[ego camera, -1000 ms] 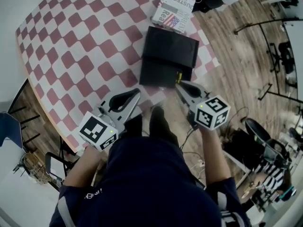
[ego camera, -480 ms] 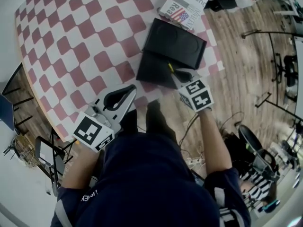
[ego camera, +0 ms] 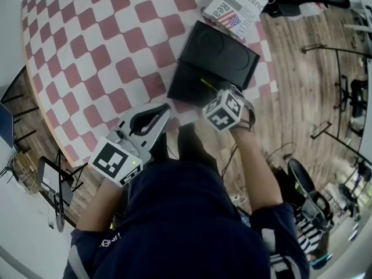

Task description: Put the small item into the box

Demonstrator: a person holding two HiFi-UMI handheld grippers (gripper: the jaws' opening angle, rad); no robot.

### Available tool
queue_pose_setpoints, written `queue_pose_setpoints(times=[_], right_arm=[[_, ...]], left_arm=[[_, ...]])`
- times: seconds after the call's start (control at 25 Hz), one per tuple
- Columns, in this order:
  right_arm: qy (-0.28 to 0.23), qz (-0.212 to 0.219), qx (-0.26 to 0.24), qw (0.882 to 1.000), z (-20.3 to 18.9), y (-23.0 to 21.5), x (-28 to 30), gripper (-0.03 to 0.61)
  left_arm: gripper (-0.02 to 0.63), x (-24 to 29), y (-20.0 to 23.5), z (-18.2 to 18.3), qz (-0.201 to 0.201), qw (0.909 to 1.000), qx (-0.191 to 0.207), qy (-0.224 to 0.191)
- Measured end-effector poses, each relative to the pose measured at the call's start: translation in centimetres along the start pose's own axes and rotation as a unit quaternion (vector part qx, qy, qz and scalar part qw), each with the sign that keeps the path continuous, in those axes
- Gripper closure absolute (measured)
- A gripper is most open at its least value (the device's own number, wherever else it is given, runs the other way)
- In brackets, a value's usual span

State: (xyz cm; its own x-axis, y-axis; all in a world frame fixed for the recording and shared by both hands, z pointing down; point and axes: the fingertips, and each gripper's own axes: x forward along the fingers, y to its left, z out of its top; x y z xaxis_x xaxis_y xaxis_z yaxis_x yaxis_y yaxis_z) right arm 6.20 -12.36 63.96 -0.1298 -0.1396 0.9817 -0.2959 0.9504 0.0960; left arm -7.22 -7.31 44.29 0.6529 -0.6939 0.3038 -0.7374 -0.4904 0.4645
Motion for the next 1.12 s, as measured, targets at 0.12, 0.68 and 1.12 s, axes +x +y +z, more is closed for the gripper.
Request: queue_pose_setpoints(times=[0.12, 0.68, 1.12], right_arm=[[0.01, 0.016, -0.003, 1.0, 0.0, 0.5, 0.7, 0.546], [-0.003, 0.013, 0.015, 1.0, 0.1, 0.2, 0.8, 0.477], [-0.149, 0.013, 0.098, 0.984, 0.4, -1.2, -7.4, 0.516]], left_arm=[[0.575, 0.2, 0.1, 0.1, 0.003, 1.0, -0.002, 0.0], [0.575, 1.0, -0.2, 0.8, -0.002, 1.0, 0.006, 0.007], [0.575, 2.1, -2.7, 2.9, -0.017, 0.9988, 0.045, 0.01]])
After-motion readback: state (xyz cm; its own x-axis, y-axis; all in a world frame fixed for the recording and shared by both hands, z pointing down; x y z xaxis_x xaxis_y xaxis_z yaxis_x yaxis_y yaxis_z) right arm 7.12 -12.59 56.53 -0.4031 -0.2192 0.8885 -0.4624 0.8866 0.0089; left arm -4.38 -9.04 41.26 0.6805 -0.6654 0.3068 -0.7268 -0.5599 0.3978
